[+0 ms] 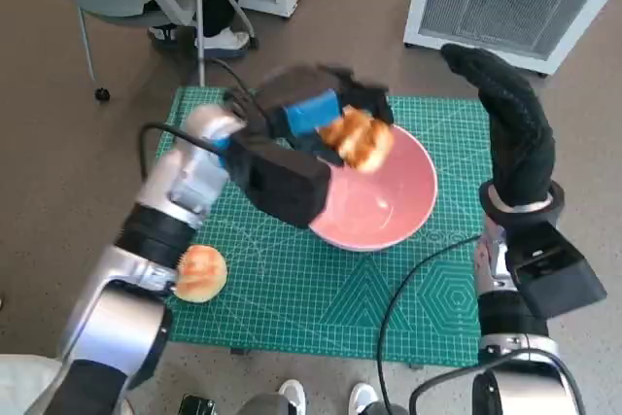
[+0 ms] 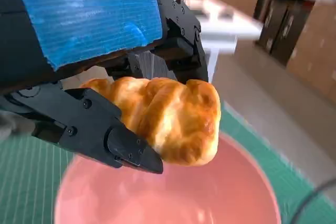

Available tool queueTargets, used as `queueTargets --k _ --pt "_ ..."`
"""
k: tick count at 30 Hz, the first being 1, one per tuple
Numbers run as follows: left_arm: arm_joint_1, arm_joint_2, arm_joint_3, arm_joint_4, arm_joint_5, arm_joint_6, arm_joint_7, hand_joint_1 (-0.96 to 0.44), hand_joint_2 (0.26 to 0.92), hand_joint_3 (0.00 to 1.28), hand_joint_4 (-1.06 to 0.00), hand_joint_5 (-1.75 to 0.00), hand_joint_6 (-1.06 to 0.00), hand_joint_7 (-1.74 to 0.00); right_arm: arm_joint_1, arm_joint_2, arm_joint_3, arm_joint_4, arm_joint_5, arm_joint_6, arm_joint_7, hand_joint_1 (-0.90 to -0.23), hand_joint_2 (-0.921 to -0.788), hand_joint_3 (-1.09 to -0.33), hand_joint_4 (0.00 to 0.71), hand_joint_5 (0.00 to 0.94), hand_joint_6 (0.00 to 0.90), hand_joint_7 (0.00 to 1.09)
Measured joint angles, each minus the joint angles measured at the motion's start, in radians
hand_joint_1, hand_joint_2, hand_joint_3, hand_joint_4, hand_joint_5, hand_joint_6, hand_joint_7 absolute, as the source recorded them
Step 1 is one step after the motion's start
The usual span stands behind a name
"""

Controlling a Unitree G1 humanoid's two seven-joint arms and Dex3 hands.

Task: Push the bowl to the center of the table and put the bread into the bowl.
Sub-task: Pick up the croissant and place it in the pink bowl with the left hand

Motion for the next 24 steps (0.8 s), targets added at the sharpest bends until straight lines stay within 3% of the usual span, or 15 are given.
queueTargets --k 2,5,12,17,24 --pt "0.000 -0.008 -0.008 0.016 -0.001 0.020 -0.042 -0.07 0.868 0.13 -0.28 -0.37 -0.17 -0.62 0.002 -0.001 -0.001 -0.002 0.000 0.000 -0.002 -0.591 -0.921 -0.758 0.362 0.001 0.189 0.37" --pt "0.000 -0.010 -0.015 0.024 -0.003 0.051 -0.105 -0.12 0.853 0.07 -0.13 -0.12 -0.07 -0.41 0.006 -0.003 -0.002 -0.004 0.000 0.000 -0.006 -0.592 -0.921 -0.758 0.362 0.001 0.189 0.37" --pt "0.001 -0.001 -0.019 0.000 -0.004 0.113 -0.220 -0.25 0.828 0.02 -0.01 -0.01 -0.01 -0.27 0.010 -0.005 -0.006 -0.004 -0.009 -0.001 -0.014 -0.595 -0.921 -0.758 0.363 0.001 0.191 0.37" --pt "0.021 0.027 -0.002 -0.093 -0.018 0.126 -0.236 -0.30 0.822 0.01 0.00 0.00 0.00 -0.24 0.010 -0.005 -0.006 -0.004 -0.018 -0.004 -0.018 -0.596 -0.921 -0.762 0.363 0.001 0.191 0.36" --pt "0.136 0.120 0.080 -0.304 -0.110 0.078 -0.250 -0.30 0.824 0.01 0.00 0.00 -0.03 -0.19 0.014 -0.005 -0.007 -0.004 -0.016 -0.006 -0.019 -0.602 -0.921 -0.761 0.362 0.001 0.191 0.36"
